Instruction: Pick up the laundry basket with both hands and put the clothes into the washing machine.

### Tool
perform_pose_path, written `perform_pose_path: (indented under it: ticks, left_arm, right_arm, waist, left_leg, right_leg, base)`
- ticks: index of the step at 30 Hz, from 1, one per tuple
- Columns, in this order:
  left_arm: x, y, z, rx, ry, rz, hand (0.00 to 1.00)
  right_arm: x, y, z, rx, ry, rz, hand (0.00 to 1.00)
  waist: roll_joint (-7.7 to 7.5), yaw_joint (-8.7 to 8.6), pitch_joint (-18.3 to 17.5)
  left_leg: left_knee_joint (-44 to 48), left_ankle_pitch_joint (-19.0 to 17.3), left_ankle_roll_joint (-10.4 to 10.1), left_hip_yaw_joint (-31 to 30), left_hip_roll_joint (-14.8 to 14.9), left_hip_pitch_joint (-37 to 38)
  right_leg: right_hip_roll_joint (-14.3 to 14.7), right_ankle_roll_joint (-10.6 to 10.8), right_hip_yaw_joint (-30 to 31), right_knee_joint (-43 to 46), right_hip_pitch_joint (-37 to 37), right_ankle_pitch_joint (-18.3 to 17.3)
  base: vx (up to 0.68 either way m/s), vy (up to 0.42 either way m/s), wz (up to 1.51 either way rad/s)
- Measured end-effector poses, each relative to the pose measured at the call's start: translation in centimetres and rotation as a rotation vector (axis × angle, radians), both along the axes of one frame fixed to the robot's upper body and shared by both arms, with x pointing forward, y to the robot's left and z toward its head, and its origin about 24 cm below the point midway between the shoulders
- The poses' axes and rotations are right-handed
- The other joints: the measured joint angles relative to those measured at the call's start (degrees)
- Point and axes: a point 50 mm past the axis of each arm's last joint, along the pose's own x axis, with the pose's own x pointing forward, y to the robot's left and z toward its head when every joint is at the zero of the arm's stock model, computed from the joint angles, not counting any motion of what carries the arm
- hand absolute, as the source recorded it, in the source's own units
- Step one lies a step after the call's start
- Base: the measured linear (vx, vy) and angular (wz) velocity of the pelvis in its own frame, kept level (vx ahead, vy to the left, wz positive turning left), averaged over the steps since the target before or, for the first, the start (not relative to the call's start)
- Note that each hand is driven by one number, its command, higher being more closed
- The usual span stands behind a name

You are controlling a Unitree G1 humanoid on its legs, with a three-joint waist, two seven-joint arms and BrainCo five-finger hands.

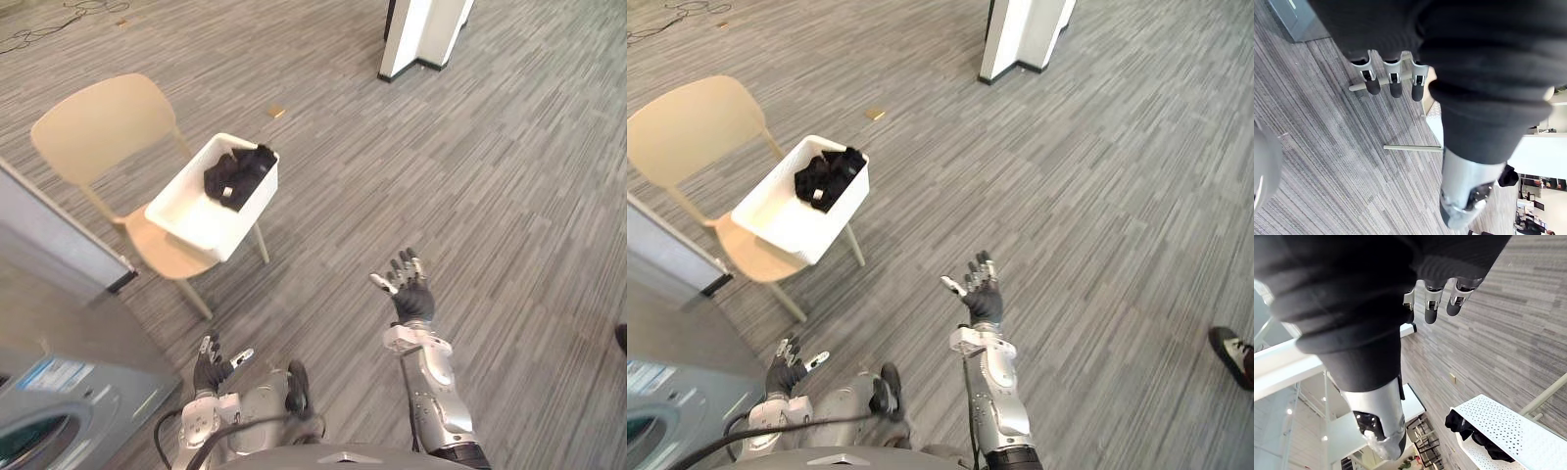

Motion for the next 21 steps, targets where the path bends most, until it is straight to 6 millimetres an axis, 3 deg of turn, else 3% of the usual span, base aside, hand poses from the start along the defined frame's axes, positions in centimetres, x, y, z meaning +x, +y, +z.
perform_pose_path:
  ticks: [1, 2, 3, 5, 8, 9, 10, 12, 13, 15, 16, 17, 19, 21]
  left_arm:
    - [0.0, 0.0, -0.1, -0.001, 0.008, -0.001, 0.00]
    - [-0.1, -0.1, -0.2, -0.002, 0.020, -0.007, 0.00]
    - [-0.1, -0.2, -0.2, 0.000, 0.022, -0.019, 0.00]
    - [0.3, -0.1, 0.0, 0.017, 0.009, -0.047, 0.00]
    - [0.6, 0.0, 0.3, 0.037, -0.001, -0.063, 0.00]
    - [0.9, -0.1, 0.5, 0.037, -0.012, -0.068, 0.00]
    - [0.9, 0.1, 0.6, 0.044, -0.017, -0.066, 0.00]
    - [1.0, 0.3, 0.9, 0.050, -0.031, -0.061, 0.00]
    - [1.2, 0.3, 1.0, 0.053, -0.037, -0.062, 0.00]
    - [1.0, 0.3, 0.9, 0.053, -0.030, -0.063, 0.00]
    - [0.8, 0.2, 0.8, 0.049, -0.023, -0.060, 0.00]
    - [0.3, 0.1, 0.6, 0.043, -0.010, -0.053, 0.00]
    - [0.3, -0.6, 0.6, 0.013, -0.014, -0.034, 0.00]
    - [0.0, -0.4, 1.0, 0.012, -0.027, -0.014, 0.00]
  right_arm:
    - [0.2, 0.3, -0.2, -0.018, 0.008, 0.010, 0.00]
    - [0.1, 0.6, -0.8, -0.034, 0.034, 0.020, 0.00]
    - [-0.4, 0.5, -1.5, -0.040, 0.068, 0.015, 0.00]
    - [-1.2, 0.7, -2.2, -0.033, 0.097, 0.009, 0.00]
    - [-1.5, 0.7, -2.3, -0.042, 0.102, 0.006, 0.00]
    - [-1.5, 0.7, -2.1, -0.035, 0.095, 0.006, 0.00]
    - [-1.9, 0.9, -1.6, -0.014, 0.071, 0.010, 0.00]
    - [-2.2, 1.1, -1.2, -0.003, 0.051, 0.018, 0.00]
    - [-2.5, 1.0, -0.9, -0.001, 0.041, 0.012, 0.00]
    - [-3.2, 0.7, -1.0, 0.003, 0.053, 0.000, 0.00]
    - [-3.5, 0.6, -1.2, 0.000, 0.062, -0.002, 0.00]
    - [-4.3, 0.5, -1.7, -0.008, 0.090, 0.002, 0.00]
    - [-4.9, -0.2, -1.2, -0.040, 0.075, 0.002, 0.00]
    - [-4.8, -0.7, 0.1, -0.061, 0.023, 0.006, 0.00]
  waist:
    - [-0.32, -0.06, 0.1]
    - [-0.35, -0.55, 0.2]
    - [-0.29, -1.59, 0.2]
    - [-0.11, -3.00, 0.2]
    - [-0.14, -3.52, 0.2]
    - [-0.11, -3.43, 0.3]
    - [0.05, -3.14, 0.3]
    - [-0.12, -3.11, -0.2]
    - [-0.48, -3.41, -0.5]
    - [-1.39, -4.36, -0.9]
    - [-1.26, -4.76, -0.9]
    - [-0.54, -4.84, -1.5]
    - [1.60, -5.56, -2.0]
    - [2.81, -4.28, -1.3]
  left_leg:
    - [0.6, -1.6, -0.4, 0.4, -0.3, 2.0]
    - [1.1, -3.1, -0.5, -0.4, -1.1, 4.5]
    - [1.4, -4.1, -0.2, -2.9, -2.4, 7.8]
    - [0.5, -4.6, -0.5, -8.0, -3.4, 11.4]
    - [-2.0, -6.0, -2.8, -14.4, -3.8, 14.6]
    - [-2.2, -6.5, -3.6, -16.7, -4.1, 15.7]
    - [-2.4, -7.4, -4.6, -19.1, -4.4, 17.0]
    - [-2.0, -8.7, -5.4, -21.9, -4.0, 17.4]
    - [-1.1, -10.6, -6.0, -24.6, -3.8, 17.0]
    - [1.7, -13.8, -8.0, -29.9, -3.5, 17.6]
    - [2.8, -15.1, -8.7, -31.9, -2.9, 17.8]
    - [3.7, -16.6, -10.2, -34.4, -0.3, 18.6]
    - [16.5, -13.3, -10.4, -34.3, 2.4, 11.8]
    - [26.1, -6.5, -10.2, -28.6, 7.1, 5.6]
  right_leg:
    - [-1.9, 5.9, -0.3, 12.8, -4.1, 1.5]
    - [-4.0, 10.1, -0.1, 22.4, -6.1, 3.4]
    - [-6.4, 10.0, -0.1, 31.7, -7.3, 4.5]
    - [-9.6, 8.6, -0.4, 38.3, -9.5, 5.0]
    - [-16.1, 2.2, -1.6, 35.0, -15.2, 4.8]
    - [-18.5, -0.1, -1.7, 28.1, -16.0, 3.6]
    - [-20.3, -1.0, -0.9, 15.6, -15.8, 3.1]
    - [-19.4, -1.3, 2.0, 2.1, -15.5, 4.4]
    - [-17.6, -0.8, 6.5, -6.4, -14.2, 6.6]
    - [-15.3, -0.3, 11.1, -8.2, -12.3, 8.3]
    - [-14.7, 0.4, 10.4, -6.4, -11.6, 9.0]
    - [-13.8, -0.4, 5.9, -3.9, -10.4, 6.8]
    - [-12.8, -3.0, -0.8, -3.1, -9.0, 4.1]
    - [-11.8, -4.9, -5.3, -2.5, -6.7, 3.1]
  base:
    - [0.39, 0.034, -0.08]
    - [0.49, 0.040, 0.35]
    - [0.48, 0.016, 0.90]
    - [0.46, -0.042, 1.14]
    - [0.32, -0.122, 1.02]
    - [0.30, -0.210, 0.99]
    - [0.29, -0.272, 0.95]
    - [0.22, -0.299, 0.90]
    - [0.15, -0.285, 1.06]
    - [0.21, -0.396, 1.30]
    - [0.29, -0.508, 1.53]
    - [0.36, -0.552, 1.58]
    - [0.28, -0.428, 1.42]
    - [0.22, -0.343, 0.72]
